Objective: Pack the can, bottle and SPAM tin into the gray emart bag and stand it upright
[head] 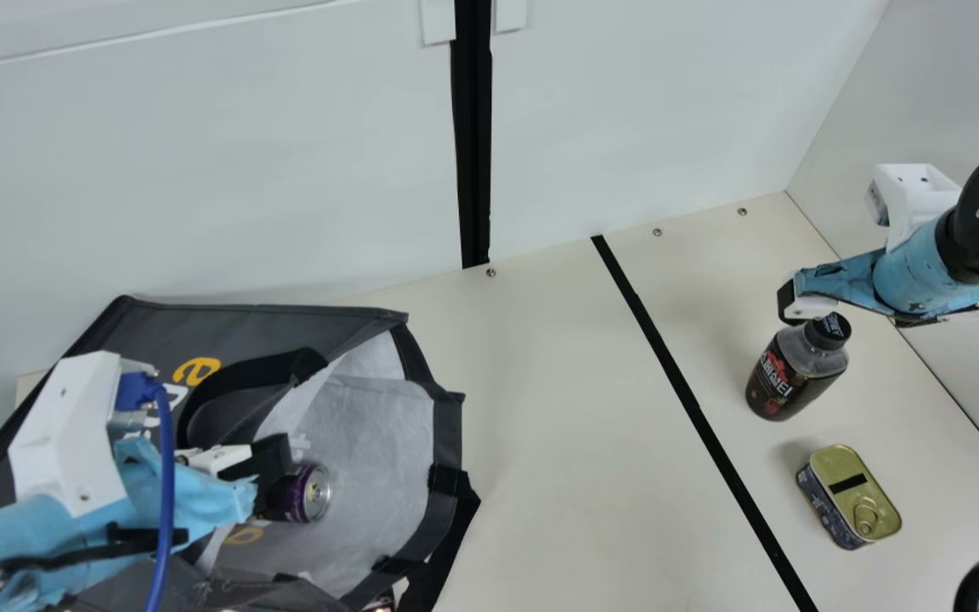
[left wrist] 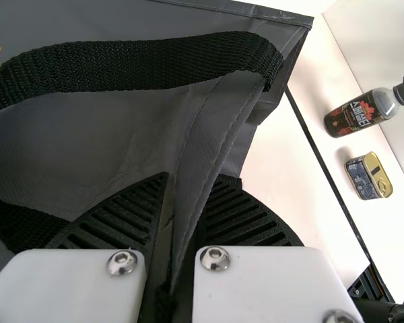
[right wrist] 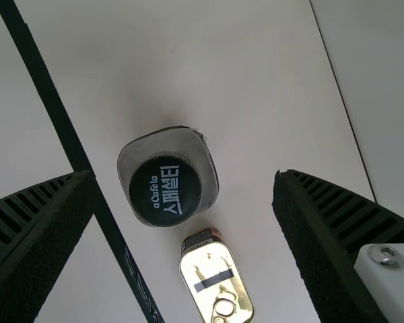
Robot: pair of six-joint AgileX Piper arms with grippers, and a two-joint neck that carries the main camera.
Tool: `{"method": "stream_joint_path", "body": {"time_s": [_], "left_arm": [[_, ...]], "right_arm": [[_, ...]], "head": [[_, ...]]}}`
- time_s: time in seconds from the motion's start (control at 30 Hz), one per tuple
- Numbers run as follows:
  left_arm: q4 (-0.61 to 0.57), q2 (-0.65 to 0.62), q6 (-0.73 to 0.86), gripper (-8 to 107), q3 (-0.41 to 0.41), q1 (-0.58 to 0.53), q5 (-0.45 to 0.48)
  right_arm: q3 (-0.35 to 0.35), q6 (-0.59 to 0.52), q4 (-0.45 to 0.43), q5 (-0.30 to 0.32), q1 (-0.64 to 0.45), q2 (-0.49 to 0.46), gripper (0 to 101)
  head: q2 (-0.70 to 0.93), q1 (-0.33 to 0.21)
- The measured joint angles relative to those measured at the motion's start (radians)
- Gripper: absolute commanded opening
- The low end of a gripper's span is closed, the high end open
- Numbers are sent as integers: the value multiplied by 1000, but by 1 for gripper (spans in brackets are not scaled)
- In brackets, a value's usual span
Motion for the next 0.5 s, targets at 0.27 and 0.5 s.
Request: {"method": "stream_joint_path", "body": {"time_s": [0.27,0.5], "left_arm": [[0,0,0,-8,0,0,0],[0,0,0,-8,0,0,0]], "right_arm": [[1,-4,0,1,-1,22,95],[11,-9,0,1,-2,37,95]], "head": [[0,0],[2,0]]}}
